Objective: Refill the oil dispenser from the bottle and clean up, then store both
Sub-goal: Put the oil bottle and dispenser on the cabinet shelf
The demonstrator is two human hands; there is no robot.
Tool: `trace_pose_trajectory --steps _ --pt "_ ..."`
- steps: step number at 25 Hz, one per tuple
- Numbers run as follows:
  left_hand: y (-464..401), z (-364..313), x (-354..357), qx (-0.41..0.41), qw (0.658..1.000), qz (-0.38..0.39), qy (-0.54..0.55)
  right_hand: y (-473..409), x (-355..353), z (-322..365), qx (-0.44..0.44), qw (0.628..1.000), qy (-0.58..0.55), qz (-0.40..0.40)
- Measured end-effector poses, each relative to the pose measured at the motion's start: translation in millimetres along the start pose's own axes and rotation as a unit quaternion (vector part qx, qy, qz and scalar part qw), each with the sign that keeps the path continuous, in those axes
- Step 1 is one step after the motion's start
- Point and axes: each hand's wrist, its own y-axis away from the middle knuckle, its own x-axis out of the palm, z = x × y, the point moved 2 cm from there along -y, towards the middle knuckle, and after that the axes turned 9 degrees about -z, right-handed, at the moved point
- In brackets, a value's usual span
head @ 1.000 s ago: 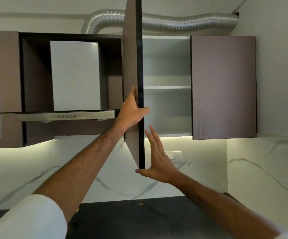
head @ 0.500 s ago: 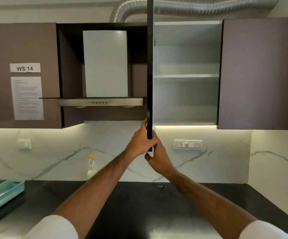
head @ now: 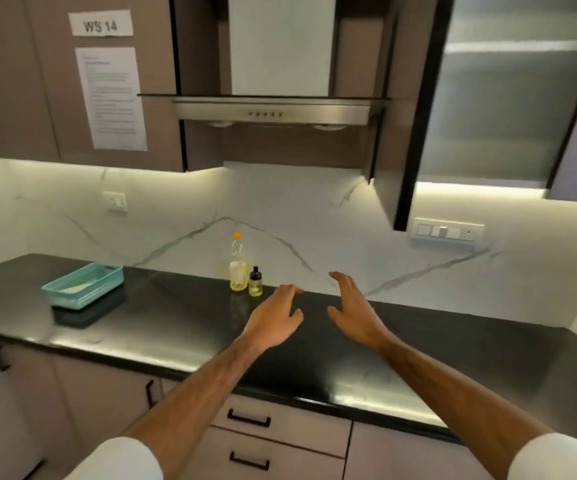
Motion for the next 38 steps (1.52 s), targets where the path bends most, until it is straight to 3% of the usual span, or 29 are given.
trace_pose_trajectory --steps 8,19,29,34,38 --pt "-26.7 183.8 -7.2 -0.120 0.991 0.030 -0.051 -70.6 169.0 9.7 0.028 0.994 -0.017 0.102" --pt "-166.0 350.7 -4.3 -0.149 0.986 0.068 -0.016 -221.1 315.3 -0.4 0.107 0.986 -0.008 0.131" --pt "-330.2 514.3 60.3 -0.113 0.985 0.123 0.046 -330.0 456.7 -60.3 0.264 0.964 -0.019 0.018" --pt "-385.1 559.2 111.1 -0.143 0.975 0.137 0.101 -363.1 498.7 -106.7 0.323 0.946 -0.019 0.000" --pt "-414.0 586.5 150.7 -0.203 0.960 0.101 0.167 -384.7 523.7 -142.8 0.360 0.931 -0.066 -0.013"
